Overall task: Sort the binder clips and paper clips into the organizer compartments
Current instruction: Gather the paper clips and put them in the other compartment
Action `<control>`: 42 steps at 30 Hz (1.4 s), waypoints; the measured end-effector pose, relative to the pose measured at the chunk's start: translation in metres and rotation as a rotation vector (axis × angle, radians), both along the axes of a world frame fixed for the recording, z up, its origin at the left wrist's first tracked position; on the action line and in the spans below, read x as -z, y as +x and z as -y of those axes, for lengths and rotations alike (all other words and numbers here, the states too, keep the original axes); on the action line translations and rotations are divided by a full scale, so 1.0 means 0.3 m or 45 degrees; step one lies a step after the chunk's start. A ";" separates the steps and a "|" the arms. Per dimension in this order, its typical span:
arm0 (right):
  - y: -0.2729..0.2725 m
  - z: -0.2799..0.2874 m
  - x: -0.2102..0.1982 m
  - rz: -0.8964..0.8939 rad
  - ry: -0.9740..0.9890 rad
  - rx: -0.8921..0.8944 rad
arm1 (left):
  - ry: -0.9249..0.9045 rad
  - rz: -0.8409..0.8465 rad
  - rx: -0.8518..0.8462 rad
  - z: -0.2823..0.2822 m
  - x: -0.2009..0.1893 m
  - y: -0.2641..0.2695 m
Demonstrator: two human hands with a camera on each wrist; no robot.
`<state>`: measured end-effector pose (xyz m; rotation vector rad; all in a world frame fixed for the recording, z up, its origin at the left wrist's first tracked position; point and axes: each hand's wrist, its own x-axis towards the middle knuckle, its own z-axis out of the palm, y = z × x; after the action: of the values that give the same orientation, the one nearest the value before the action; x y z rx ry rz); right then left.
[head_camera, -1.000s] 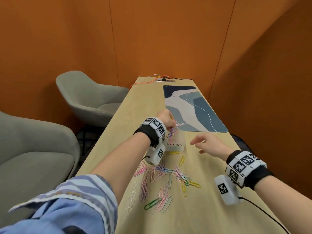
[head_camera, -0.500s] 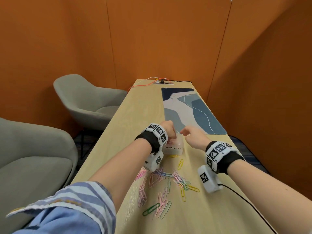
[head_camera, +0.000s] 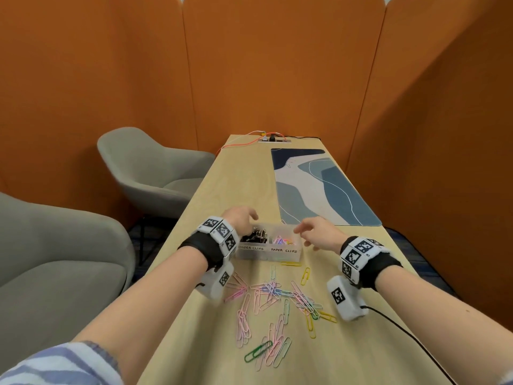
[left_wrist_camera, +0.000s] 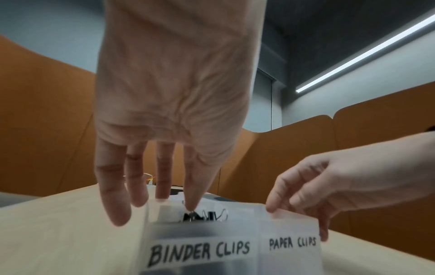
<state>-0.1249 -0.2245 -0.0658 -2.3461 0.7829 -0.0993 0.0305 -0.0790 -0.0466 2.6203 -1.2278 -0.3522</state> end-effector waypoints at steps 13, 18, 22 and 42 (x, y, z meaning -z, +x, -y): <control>0.197 0.012 -0.005 -0.569 -0.359 -0.412 | -0.056 -0.031 -0.116 -0.207 0.040 0.097; 0.116 0.014 0.015 -0.590 -0.344 -0.359 | -0.136 -0.187 -0.197 -0.224 0.062 0.118; -0.004 -0.028 0.019 -0.598 -0.335 -0.454 | -0.186 -0.249 -0.267 -0.216 0.063 0.114; -0.080 -0.318 0.001 -0.514 -0.258 -0.623 | -0.120 0.149 -0.221 -0.197 0.020 -0.110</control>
<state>-0.1490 -0.1291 -0.0660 -2.7232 0.3642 0.5409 -0.0025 -0.0199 -0.0527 2.6731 -1.0128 -0.1084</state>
